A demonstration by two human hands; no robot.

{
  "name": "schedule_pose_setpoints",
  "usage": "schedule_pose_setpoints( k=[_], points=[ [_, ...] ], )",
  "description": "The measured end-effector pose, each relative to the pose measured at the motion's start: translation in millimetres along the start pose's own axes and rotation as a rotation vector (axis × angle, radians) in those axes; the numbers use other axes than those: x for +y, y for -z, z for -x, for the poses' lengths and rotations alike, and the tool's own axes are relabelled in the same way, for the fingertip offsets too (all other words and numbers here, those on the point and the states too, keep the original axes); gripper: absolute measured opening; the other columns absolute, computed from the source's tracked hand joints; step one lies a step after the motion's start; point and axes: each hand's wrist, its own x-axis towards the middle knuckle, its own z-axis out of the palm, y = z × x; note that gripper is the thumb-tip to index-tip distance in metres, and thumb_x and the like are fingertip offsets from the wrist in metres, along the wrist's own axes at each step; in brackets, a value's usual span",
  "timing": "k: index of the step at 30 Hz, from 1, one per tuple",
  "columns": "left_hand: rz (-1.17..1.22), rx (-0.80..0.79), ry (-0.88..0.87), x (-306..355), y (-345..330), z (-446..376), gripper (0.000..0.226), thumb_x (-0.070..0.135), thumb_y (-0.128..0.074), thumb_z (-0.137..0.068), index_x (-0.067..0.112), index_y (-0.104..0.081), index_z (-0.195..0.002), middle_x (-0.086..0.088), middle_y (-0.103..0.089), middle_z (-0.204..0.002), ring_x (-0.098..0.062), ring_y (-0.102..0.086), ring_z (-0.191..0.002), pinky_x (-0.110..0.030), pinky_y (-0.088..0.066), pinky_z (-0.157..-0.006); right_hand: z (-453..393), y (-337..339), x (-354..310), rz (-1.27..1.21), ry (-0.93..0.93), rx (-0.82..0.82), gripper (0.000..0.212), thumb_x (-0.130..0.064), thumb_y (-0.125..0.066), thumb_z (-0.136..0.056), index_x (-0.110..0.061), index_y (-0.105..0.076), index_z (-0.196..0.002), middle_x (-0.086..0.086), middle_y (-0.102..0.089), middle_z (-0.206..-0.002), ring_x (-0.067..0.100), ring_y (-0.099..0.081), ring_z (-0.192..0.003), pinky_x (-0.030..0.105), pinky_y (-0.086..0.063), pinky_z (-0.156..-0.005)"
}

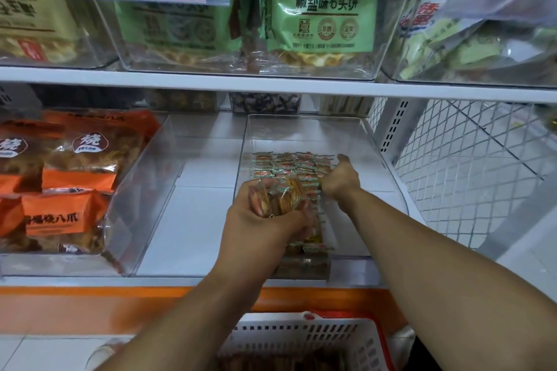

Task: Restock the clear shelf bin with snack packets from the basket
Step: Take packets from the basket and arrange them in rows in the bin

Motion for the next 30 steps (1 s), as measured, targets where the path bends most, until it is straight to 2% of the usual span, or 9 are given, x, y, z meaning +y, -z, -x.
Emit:
schedule_pose_setpoints(
  k=[5, 9, 13, 14, 16, 19, 22, 26, 30],
  points=[
    [0.006, -0.011, 0.022, 4, 2, 2, 0.059, 0.01, -0.086, -0.058, 0.022, -0.065, -0.113, -0.009, -0.078, -0.1, -0.031, -0.076, -0.094, -0.049, -0.062, -0.084, 2, 2, 1, 0.036, 0.067, 0.053, 0.078, 0.01, -0.057, -0.088, -0.007, -0.022, -0.156, 0.023, -0.055, -0.133, 0.038, -0.056, -0.119, 0.032, -0.045, -0.082],
    [0.063, -0.084, 0.056, 11, 6, 5, 0.057, 0.002, -0.086, -0.067, 0.016, -0.064, -0.117, -0.015, -0.076, -0.106, -0.035, -0.075, -0.098, -0.047, -0.062, -0.084, 16, 9, -13, 0.166, 0.094, -0.039, 0.08, 0.006, -0.056, -0.091, -0.01, -0.017, -0.158, 0.023, -0.037, -0.148, 0.042, -0.046, -0.131, 0.039, -0.044, -0.104],
    [0.261, -0.208, 0.161, 23, 12, 9, 0.045, -0.004, -0.081, -0.076, 0.006, -0.065, -0.116, -0.022, -0.075, -0.108, -0.039, -0.075, -0.098, -0.034, -0.062, -0.074, 50, 40, -49, 0.165, 0.481, 0.148, 0.059, -0.004, -0.06, -0.092, -0.015, -0.045, -0.148, 0.015, -0.05, -0.146, 0.033, -0.048, -0.135, 0.032, -0.041, -0.108],
    [0.309, -0.239, 0.199, 26, 14, 10, 0.039, -0.003, -0.081, -0.074, 0.006, -0.07, -0.11, -0.023, -0.075, -0.108, -0.039, -0.075, -0.099, -0.032, -0.062, -0.072, 63, 52, -55, -0.001, 0.528, 0.047, 0.046, -0.011, -0.062, -0.095, -0.02, -0.055, -0.139, 0.01, -0.058, -0.14, 0.03, -0.053, -0.131, 0.033, -0.043, -0.106],
    [0.379, -0.296, 0.26, 31, 18, 12, 0.03, 0.0, -0.082, -0.072, 0.008, -0.078, -0.101, -0.023, -0.075, -0.11, -0.038, -0.075, -0.1, -0.03, -0.063, -0.071, 95, 76, -59, -0.352, 0.519, -0.433, 0.026, -0.03, -0.063, -0.097, -0.028, -0.068, -0.123, 0.001, -0.068, -0.129, 0.024, -0.06, -0.125, 0.036, -0.049, -0.104],
    [0.416, -0.387, 0.3, 34, 23, 15, 0.029, 0.003, -0.08, -0.078, 0.007, -0.078, -0.106, -0.019, -0.074, -0.117, -0.034, -0.074, -0.106, -0.028, -0.062, -0.073, 127, 95, -56, -0.317, 0.6, -0.957, 0.037, -0.038, -0.064, -0.093, -0.03, -0.066, -0.129, -0.004, -0.066, -0.133, 0.012, -0.059, -0.128, 0.028, -0.049, -0.103],
    [0.445, -0.406, 0.313, 34, 25, 18, 0.034, 0.007, -0.087, -0.069, 0.009, -0.081, -0.102, -0.018, -0.075, -0.116, -0.031, -0.073, -0.108, -0.027, -0.062, -0.075, 138, 97, -51, -0.358, 0.68, -0.861, 0.03, -0.021, -0.07, -0.085, -0.013, -0.068, -0.114, 0.007, -0.069, -0.127, 0.019, -0.064, -0.122, 0.029, -0.051, -0.102],
    [0.481, -0.347, 0.312, 31, 27, 21, 0.033, 0.015, -0.085, -0.066, 0.008, -0.082, -0.098, -0.02, -0.074, -0.116, -0.03, -0.074, -0.106, -0.027, -0.062, -0.071, 139, 98, -48, -0.517, 0.656, -0.626, 0.022, -0.018, -0.078, -0.071, -0.013, -0.067, -0.09, 0.017, -0.075, -0.098, 0.029, -0.071, -0.094, 0.042, -0.056, -0.093],
    [0.472, -0.266, 0.217, 29, 27, 24, 0.027, 0.012, -0.083, -0.065, 0.013, -0.083, -0.092, -0.018, -0.076, -0.109, -0.028, -0.076, -0.098, -0.026, -0.062, -0.069, 144, 100, -45, -0.359, 0.671, -0.626, 0.034, -0.029, -0.082, -0.07, -0.018, -0.073, -0.1, 0.003, -0.076, -0.095, 0.012, -0.07, -0.088, 0.023, -0.057, -0.08]
  ],
)
